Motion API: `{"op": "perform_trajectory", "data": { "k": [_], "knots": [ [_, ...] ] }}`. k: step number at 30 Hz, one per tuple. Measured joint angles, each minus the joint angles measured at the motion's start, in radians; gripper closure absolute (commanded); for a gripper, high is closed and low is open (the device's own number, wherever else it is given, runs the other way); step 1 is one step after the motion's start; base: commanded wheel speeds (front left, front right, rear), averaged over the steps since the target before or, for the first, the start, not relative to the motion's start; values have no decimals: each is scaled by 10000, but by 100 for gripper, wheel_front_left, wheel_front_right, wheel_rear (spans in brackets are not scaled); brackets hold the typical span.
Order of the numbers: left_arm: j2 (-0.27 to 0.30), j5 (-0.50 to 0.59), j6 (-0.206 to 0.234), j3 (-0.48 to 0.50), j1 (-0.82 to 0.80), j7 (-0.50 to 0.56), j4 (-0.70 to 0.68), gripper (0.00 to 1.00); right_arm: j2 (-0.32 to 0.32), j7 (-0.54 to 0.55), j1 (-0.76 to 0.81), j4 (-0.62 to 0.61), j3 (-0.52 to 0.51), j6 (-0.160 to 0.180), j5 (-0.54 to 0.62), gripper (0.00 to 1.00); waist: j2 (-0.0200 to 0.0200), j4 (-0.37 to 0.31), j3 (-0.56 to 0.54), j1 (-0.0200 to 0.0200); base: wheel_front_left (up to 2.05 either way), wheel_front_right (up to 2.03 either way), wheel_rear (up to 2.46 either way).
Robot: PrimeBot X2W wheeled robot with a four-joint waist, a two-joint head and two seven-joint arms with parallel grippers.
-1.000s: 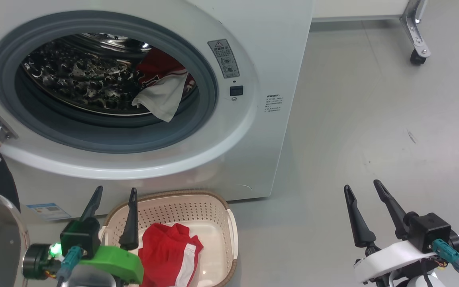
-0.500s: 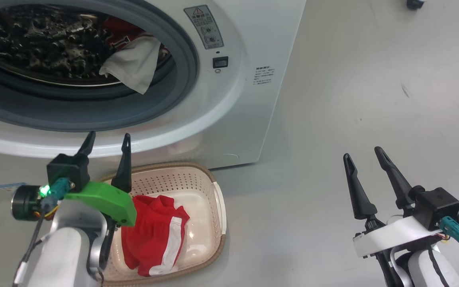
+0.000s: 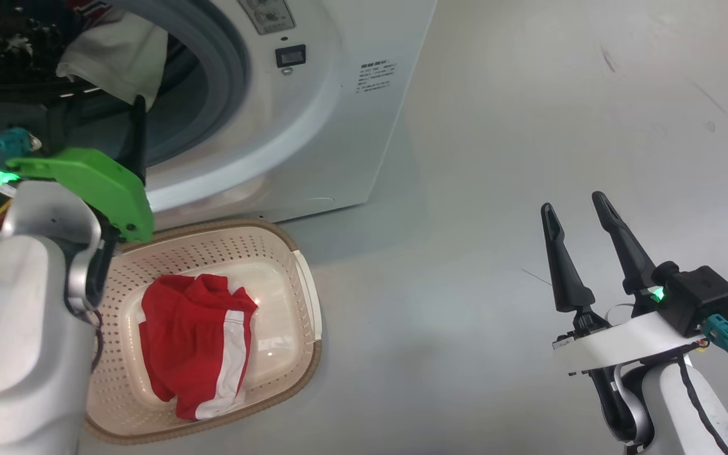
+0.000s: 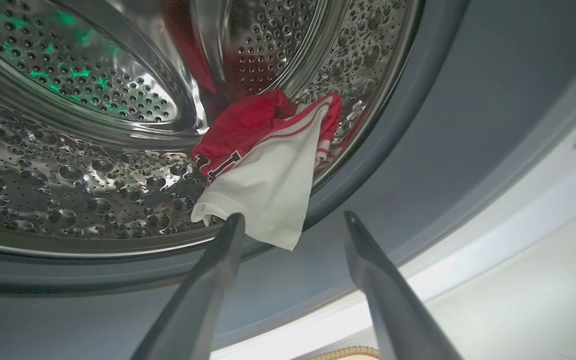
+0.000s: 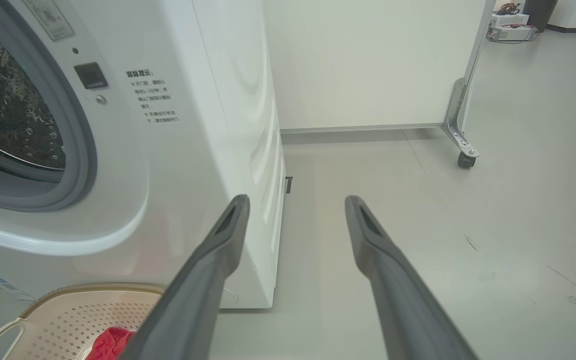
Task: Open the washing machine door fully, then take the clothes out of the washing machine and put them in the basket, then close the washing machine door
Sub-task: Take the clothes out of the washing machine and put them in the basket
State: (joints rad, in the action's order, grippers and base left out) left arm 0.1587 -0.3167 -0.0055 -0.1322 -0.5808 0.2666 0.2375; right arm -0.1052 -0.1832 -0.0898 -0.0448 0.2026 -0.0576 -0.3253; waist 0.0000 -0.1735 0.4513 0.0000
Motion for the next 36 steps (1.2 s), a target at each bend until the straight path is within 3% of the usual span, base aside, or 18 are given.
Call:
{"op": "perform_trajectory", "data": {
  "k": [19,34,35,36],
  "knots": [
    [1699,-161,-357,665,-2804,2307,1664,0,276,-405,-692,652,201,-203,-397,0,0,-1320,1431,0,0,0,0],
    [1776,-792,-351,1049,-3821,4119,2654,0,372,-570,-1058,993,155,-236,-441,0,0,-1583,2075,1,0,0,0],
    [1779,-796,-349,1055,-3847,4205,2706,10,378,-571,-1103,1026,161,-242,-441,0,0,-1574,2086,1,0,0,0],
    [1793,-811,-349,1055,-3888,4305,2742,41,391,-573,-1146,1049,176,-286,-441,0,0,-1570,2091,1,0,0,0]
  ]
}}
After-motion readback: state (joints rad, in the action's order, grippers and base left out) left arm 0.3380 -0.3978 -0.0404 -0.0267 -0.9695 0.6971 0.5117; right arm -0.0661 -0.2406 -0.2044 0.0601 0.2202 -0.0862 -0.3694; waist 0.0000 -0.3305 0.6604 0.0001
